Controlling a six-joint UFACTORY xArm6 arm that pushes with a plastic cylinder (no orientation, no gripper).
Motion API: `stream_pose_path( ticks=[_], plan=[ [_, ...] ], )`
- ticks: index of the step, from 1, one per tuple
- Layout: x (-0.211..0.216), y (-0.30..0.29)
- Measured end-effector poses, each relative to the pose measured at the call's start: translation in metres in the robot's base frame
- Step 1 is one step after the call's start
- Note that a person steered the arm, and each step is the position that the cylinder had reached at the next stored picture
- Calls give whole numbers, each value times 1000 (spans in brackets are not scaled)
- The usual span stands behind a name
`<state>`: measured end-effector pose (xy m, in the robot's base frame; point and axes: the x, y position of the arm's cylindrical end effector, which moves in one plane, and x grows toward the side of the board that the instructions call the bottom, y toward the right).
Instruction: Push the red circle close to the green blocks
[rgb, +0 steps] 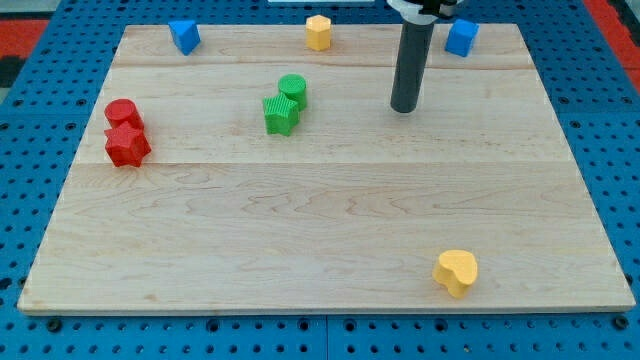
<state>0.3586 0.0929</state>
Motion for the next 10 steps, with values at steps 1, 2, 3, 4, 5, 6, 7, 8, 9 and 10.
stream_pose_path(
  ticks=[1, 2, 3, 4, 5, 6, 7, 8, 9, 10],
  plan=[
    [20, -54],
    [52, -79],
    [88, -91],
    [129, -178],
    [149, -252],
    [129, -347],
    [81, -362],
    [47, -356],
    [19, -357],
    [11, -359]
  ],
)
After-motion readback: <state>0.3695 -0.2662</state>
